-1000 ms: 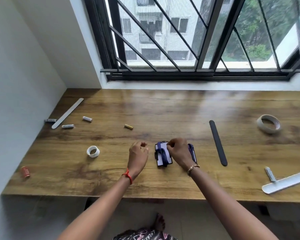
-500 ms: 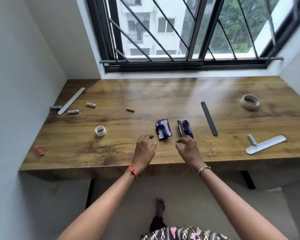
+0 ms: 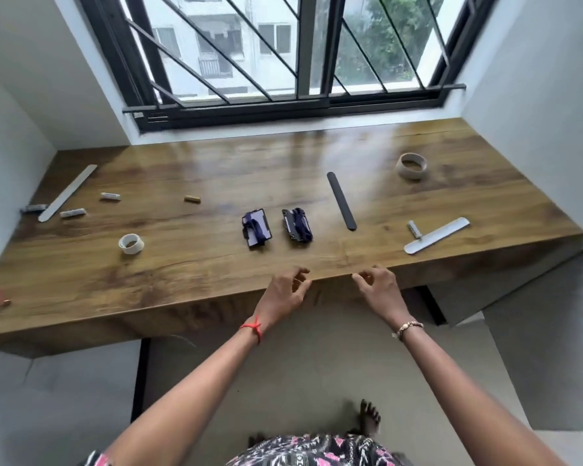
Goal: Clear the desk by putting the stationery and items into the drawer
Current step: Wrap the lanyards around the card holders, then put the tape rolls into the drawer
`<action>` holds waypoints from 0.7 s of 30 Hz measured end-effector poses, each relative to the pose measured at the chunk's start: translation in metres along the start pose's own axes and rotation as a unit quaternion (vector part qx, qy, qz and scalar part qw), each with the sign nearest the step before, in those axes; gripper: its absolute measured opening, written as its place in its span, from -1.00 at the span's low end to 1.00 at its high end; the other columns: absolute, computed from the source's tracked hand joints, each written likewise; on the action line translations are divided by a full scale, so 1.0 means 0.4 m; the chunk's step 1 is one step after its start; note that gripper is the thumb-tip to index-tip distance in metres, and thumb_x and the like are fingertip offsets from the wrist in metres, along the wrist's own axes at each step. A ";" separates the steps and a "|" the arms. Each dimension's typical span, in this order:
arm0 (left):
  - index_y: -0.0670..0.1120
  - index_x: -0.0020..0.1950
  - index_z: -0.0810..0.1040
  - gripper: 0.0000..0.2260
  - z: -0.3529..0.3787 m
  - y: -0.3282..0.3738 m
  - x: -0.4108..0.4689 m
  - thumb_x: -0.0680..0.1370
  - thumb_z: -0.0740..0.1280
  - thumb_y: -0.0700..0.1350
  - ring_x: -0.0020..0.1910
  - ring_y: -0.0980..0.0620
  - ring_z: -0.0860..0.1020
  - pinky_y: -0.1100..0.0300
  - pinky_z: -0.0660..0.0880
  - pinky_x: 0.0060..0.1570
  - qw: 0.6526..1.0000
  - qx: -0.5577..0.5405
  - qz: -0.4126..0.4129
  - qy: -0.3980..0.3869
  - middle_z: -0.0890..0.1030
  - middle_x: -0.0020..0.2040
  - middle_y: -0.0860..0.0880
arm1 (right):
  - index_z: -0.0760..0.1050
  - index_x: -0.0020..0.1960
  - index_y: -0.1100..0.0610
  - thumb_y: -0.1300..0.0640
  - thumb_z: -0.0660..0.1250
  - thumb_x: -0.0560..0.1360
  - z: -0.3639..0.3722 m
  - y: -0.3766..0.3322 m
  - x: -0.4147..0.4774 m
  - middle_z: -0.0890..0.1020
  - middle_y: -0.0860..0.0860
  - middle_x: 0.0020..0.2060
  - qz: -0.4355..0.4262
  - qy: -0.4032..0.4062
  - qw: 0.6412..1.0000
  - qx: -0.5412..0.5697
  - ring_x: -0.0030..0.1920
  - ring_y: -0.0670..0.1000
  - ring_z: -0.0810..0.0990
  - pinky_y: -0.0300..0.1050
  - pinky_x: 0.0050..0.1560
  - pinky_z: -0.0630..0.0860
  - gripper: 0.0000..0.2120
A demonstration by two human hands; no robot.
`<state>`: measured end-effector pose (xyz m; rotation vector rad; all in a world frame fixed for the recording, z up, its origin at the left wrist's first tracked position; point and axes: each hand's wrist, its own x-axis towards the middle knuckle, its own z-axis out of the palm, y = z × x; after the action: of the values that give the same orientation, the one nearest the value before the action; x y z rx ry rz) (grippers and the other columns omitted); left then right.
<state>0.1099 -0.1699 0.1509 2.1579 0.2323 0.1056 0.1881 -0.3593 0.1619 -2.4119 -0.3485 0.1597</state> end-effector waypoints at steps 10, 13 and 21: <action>-0.17 0.06 0.55 -0.87 0.374 0.089 0.108 0.56 0.26 -0.22 -0.38 0.32 0.53 0.35 0.45 -0.21 0.976 -0.115 -0.171 -0.068 0.65 -0.22 -0.08 | 0.57 -0.17 0.37 0.09 0.28 0.52 -0.151 0.381 0.116 0.60 0.17 -0.31 0.124 -0.069 0.987 0.072 -0.23 0.12 0.52 -0.07 -0.16 0.40 -0.67; -0.09 -0.15 0.52 -0.86 0.475 0.096 0.147 0.58 0.22 -0.21 -0.47 0.26 0.55 0.24 0.42 -0.33 0.939 -0.188 -0.284 -0.042 0.64 -0.39 0.07 | 0.52 -0.22 0.41 0.07 0.28 0.52 -0.181 0.487 0.151 0.45 0.11 -0.41 0.206 -0.087 0.965 0.140 -0.36 0.00 0.39 -0.23 -0.40 0.35 -0.62; -0.04 -0.06 0.45 -0.85 0.643 0.066 0.230 0.61 0.10 -0.14 -0.19 -0.01 0.53 0.17 0.53 -0.29 0.721 -0.460 -0.508 0.104 0.60 -0.18 -0.04 | 0.42 -0.26 0.18 0.05 0.09 0.58 -0.200 0.687 0.279 0.55 0.12 -0.41 0.479 -0.097 0.712 0.504 -0.37 0.09 0.54 -0.05 -0.22 0.47 -0.68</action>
<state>0.2454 -0.3738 0.0266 0.8005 1.1867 -0.1544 0.3680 -0.5768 0.0407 -1.2326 0.7810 0.8244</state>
